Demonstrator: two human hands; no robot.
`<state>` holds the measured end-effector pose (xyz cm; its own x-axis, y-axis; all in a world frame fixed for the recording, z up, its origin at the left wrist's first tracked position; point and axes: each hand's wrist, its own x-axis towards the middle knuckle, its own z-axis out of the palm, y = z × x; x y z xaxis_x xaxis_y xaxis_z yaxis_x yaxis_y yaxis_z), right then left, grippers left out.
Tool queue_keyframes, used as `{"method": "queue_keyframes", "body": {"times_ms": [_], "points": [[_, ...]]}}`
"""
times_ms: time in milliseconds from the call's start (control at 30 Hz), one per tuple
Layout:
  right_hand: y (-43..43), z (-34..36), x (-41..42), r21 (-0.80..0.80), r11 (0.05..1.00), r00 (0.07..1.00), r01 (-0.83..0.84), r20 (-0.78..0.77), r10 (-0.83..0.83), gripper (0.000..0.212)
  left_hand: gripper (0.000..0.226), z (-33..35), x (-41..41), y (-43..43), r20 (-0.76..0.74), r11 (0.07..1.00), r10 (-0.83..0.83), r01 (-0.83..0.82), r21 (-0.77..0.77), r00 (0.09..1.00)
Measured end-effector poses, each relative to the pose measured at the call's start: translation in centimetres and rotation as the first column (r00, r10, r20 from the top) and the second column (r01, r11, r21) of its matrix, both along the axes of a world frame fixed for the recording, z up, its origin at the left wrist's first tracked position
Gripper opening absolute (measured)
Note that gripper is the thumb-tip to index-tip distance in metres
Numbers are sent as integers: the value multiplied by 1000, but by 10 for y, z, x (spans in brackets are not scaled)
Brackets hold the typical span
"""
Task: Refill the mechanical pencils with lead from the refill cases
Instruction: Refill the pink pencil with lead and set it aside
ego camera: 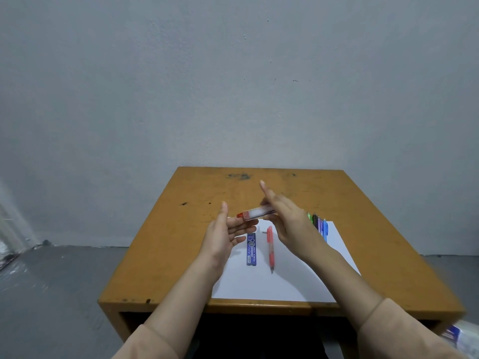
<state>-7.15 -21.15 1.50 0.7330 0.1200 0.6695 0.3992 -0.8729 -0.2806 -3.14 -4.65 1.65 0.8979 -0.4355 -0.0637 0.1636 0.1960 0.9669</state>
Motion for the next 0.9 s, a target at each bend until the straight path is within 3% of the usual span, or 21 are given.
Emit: {"method": "queue_keyframes", "body": {"times_ms": [267,400,533,667,767,900], "points": [[-3,6,-3,-57,996,998,-64,26,65,91,68,1,2,-3,-69,999,-50,50,0,996],[-3,5,-3,1,996,996,-92,11,92,94,68,3,4,-4,-123,998,-63,62,-9,990],[-7,3,2,-152,987,994,-42,92,57,70,68,5,5,-5,-147,997,-72,71,-12,987],[-7,6,1,-22,998,993,-66,95,68,66,67,7,6,-5,-160,998,-70,67,-22,985],[-11,4,2,-142,989,990,-35,133,54,56,65,8,6,-6,-182,997,-71,66,-34,981],[-13,3,1,-110,993,994,-34,100,46,56,65,7,3,-6,-197,998,-65,61,-27,978]]}}
